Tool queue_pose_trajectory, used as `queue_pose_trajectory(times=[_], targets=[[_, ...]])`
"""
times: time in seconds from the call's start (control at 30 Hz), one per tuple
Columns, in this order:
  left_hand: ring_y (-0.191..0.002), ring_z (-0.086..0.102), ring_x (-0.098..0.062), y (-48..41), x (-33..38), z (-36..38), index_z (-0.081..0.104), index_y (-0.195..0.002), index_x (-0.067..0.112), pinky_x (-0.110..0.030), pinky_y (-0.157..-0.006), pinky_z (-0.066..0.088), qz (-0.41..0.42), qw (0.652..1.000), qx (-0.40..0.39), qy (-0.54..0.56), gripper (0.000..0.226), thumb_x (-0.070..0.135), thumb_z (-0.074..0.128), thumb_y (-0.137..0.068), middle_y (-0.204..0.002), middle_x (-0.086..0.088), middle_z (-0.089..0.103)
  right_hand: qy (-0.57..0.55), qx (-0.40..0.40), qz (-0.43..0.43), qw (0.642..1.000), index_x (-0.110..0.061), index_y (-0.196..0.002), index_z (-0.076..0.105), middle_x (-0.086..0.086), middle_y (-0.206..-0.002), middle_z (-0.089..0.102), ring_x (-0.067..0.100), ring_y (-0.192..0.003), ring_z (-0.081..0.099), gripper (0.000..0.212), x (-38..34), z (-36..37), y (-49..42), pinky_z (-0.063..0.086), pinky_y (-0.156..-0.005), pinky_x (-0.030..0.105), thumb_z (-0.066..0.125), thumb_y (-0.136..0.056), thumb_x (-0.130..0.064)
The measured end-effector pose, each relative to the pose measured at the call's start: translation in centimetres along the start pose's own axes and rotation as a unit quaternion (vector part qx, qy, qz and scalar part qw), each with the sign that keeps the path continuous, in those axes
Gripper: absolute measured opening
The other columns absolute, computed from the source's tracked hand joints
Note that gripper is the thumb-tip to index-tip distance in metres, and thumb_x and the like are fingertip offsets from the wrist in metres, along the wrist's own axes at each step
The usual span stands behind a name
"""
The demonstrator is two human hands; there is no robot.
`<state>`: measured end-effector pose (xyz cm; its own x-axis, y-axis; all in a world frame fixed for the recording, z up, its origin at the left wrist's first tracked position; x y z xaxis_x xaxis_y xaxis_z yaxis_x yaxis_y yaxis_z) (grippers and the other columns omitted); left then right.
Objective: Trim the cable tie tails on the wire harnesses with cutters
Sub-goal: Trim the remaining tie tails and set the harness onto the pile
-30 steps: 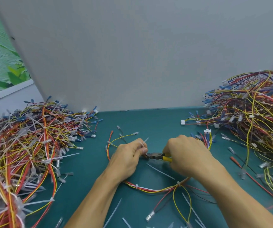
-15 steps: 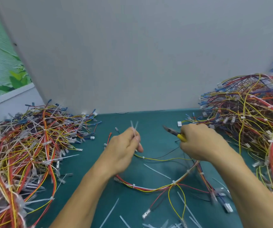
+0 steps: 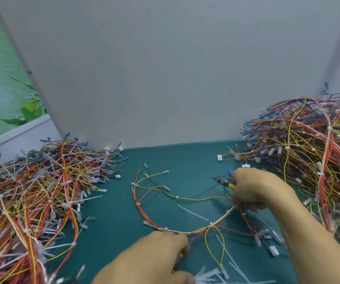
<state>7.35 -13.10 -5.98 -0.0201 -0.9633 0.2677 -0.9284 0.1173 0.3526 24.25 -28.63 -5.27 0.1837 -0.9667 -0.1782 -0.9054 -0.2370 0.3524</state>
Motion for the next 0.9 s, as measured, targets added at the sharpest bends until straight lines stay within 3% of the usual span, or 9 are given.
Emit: queue_pose_trajectory(times=[0.23, 0.3, 0.37, 0.43, 0.53, 0.6, 0.7, 0.8, 0.9], targets=[[-0.11, 0.05, -0.011, -2.2, -0.6, -2.3, 0.063, -0.11, 0.03, -0.034, -0.099, 0.037, 0.038, 0.988, 0.145, -0.046, 0.029, 0.048, 0.047, -0.093, -0.11, 0.012, 0.058, -0.009, 0.061, 0.04, 0.997, -0.015, -0.077, 0.055, 0.005, -0.064, 0.063, 0.02, -0.046, 0.063, 0.016, 1.2, -0.3, -0.8, 0.059, -0.059, 0.033, 0.069, -0.077, -0.023], [-0.112, 0.048, -0.013, -3.8, -0.7, -1.8, 0.062, -0.112, 0.03, -0.035, -0.1, 0.036, 0.037, 0.986, 0.157, -0.034, 0.03, 0.048, 0.046, -0.095, -0.114, 0.01, 0.057, -0.025, 0.066, 0.037, 0.997, -0.016, -0.079, 0.056, 0.006, -0.071, 0.064, 0.022, -0.058, 0.067, 0.015, 1.3, -0.2, -1.0, 0.061, -0.064, 0.037, 0.069, -0.076, -0.022], [-0.109, 0.049, -0.015, -5.2, -0.6, -1.3, 0.062, -0.111, 0.027, -0.036, -0.097, 0.038, 0.042, 0.986, 0.16, 0.0, 0.031, 0.048, 0.046, -0.095, -0.111, 0.007, 0.058, -0.067, 0.082, 0.015, 0.994, -0.017, -0.079, 0.056, 0.009, -0.079, 0.065, 0.026, -0.071, 0.069, 0.012, 1.2, -0.3, -1.2, 0.061, -0.068, 0.041, 0.068, -0.077, -0.021], [-0.093, 0.052, -0.015, -6.3, -0.1, -1.2, 0.061, -0.095, 0.019, -0.032, -0.083, 0.042, 0.074, 0.982, 0.165, 0.06, 0.029, 0.044, 0.048, -0.095, -0.091, 0.002, 0.06, -0.131, 0.127, -0.02, 0.983, -0.018, -0.08, 0.058, 0.009, -0.083, 0.065, 0.029, -0.079, 0.067, 0.01, 0.9, -1.2, -1.2, 0.058, -0.072, 0.041, 0.068, -0.077, -0.019], [-0.075, 0.05, -0.016, -7.5, 0.3, -1.5, 0.061, -0.092, 0.015, -0.031, -0.074, 0.043, 0.112, 0.959, 0.162, 0.204, 0.029, 0.042, 0.05, -0.092, -0.078, -0.005, 0.06, -0.265, 0.233, -0.088, 0.931, -0.022, -0.095, 0.063, 0.0, -0.082, 0.068, 0.025, -0.083, 0.064, 0.024, 0.0, -3.5, -0.5, 0.052, -0.078, 0.035, 0.076, -0.075, -0.017], [-0.071, 0.049, -0.013, -8.2, 0.5, -2.1, 0.069, -0.094, 0.019, -0.032, -0.072, 0.044, 0.125, 0.925, 0.16, 0.321, 0.024, 0.037, 0.053, -0.091, -0.076, -0.001, 0.062, -0.39, 0.262, -0.135, 0.873, -0.029, -0.102, 0.06, -0.005, -0.073, 0.07, 0.014, -0.074, 0.067, 0.038, -0.7, -4.5, 0.4, 0.052, -0.073, 0.025, 0.08, -0.075, -0.013], [-0.067, 0.057, -0.009, -9.2, 0.4, -2.4, 0.075, -0.089, 0.019, -0.02, -0.063, 0.045, 0.111, 0.831, 0.151, 0.524, 0.018, 0.01, 0.059, -0.093, -0.081, -0.001, 0.071, -0.516, 0.247, -0.189, 0.798, -0.032, -0.098, 0.058, -0.009, -0.073, 0.073, 0.0, -0.057, 0.064, 0.04, -2.5, -4.9, 1.4, 0.044, -0.052, 0.007, 0.081, -0.076, -0.008], [-0.063, 0.062, -0.011, -9.8, -0.3, -2.4, 0.075, -0.084, 0.013, -0.019, -0.061, 0.05, 0.069, 0.746, 0.175, 0.638, 0.021, 0.0, 0.06, -0.09, -0.079, -0.007, 0.074, -0.561, 0.252, -0.218, 0.758, -0.025, -0.097, 0.064, -0.003, -0.077, 0.074, 0.004, -0.066, 0.067, 0.026, -3.7, -5.2, 2.2, 0.048, -0.058, 0.012, 0.075, -0.081, -0.008], [-0.06, 0.063, -0.013, -9.9, -1.2, -2.7, 0.074, -0.084, 0.009, -0.021, -0.058, 0.05, 0.052, 0.688, 0.198, 0.696, 0.019, -0.002, 0.06, -0.088, -0.078, -0.011, 0.073, -0.491, 0.365, -0.179, 0.77, -0.019, -0.079, 0.061, -0.005, -0.061, 0.058, 0.009, -0.057, 0.052, 0.013, -2.6, -6.4, 3.0, 0.044, -0.058, 0.028, 0.072, -0.085, -0.017]])
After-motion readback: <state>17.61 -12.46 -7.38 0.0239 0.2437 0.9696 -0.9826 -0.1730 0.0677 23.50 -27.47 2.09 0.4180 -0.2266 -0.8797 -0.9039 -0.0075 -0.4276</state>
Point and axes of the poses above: each hand's wrist, its own y-axis away from the middle knuckle, its own z-axis out of the palm, x = y × z, the point moved 7 cm from there along -y, towards the middle knuckle
